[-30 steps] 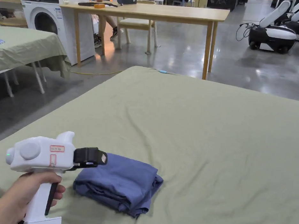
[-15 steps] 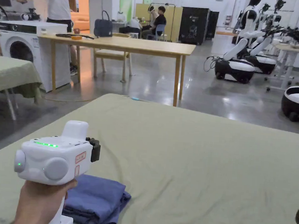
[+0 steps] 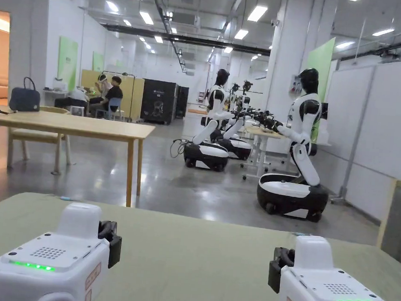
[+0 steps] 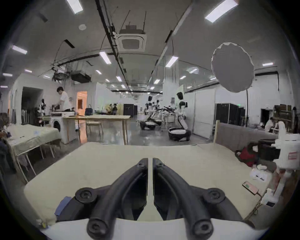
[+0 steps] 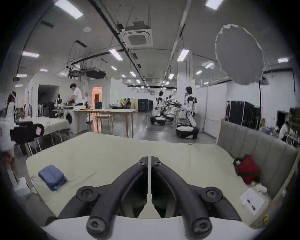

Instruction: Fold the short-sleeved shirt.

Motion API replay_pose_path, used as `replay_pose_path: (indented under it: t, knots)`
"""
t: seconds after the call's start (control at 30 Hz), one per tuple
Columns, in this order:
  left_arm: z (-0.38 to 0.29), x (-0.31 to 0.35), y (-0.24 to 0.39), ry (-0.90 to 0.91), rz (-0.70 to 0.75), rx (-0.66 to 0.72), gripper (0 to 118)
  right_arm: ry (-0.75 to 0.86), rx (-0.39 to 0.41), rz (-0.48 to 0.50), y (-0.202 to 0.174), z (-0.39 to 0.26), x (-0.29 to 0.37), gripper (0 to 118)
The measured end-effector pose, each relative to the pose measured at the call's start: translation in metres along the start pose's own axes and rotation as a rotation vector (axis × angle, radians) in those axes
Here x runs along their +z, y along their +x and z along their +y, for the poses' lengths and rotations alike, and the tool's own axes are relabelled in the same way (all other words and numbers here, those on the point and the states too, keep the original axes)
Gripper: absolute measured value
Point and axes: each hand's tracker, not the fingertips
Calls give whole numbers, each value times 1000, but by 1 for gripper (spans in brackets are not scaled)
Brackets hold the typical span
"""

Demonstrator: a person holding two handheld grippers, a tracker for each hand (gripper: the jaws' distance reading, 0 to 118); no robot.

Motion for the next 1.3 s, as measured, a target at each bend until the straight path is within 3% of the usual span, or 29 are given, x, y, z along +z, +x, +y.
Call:
replay_pose_path:
  t: [0.13,0.2,0.37,0.47,0.7,0.8,0.9,1.0,1.3]
  knots:
    - [1,3,0,-5,-14,7,4,32,-75,26,8,2,7,4]
    - [2,5,0,0,-6,3,10,42,-79,27,7,3,9,8]
    - [6,9,-2,9,-4,2,27,33,-71,40,1,3,8,40]
    - [6,11,-1,16,-3,3,44,32,-71,47,-4,2,7,54]
    - [4,12,-1,34,-22,8,118,49,-87,53,-6,3,7,96]
    - [4,13,1,36,-53,8,118,57,-118,92,-4,4,8,117]
    - [4,13,4,37,-55,-8,118,64,-128,85,-6,8,10,118]
    - [4,15,7,42,-56,-8,118,0,-105,-15,-13,16,7,118]
    - [2,18,6,47,-67,8,118,36,-142,33,-14,25,24,118]
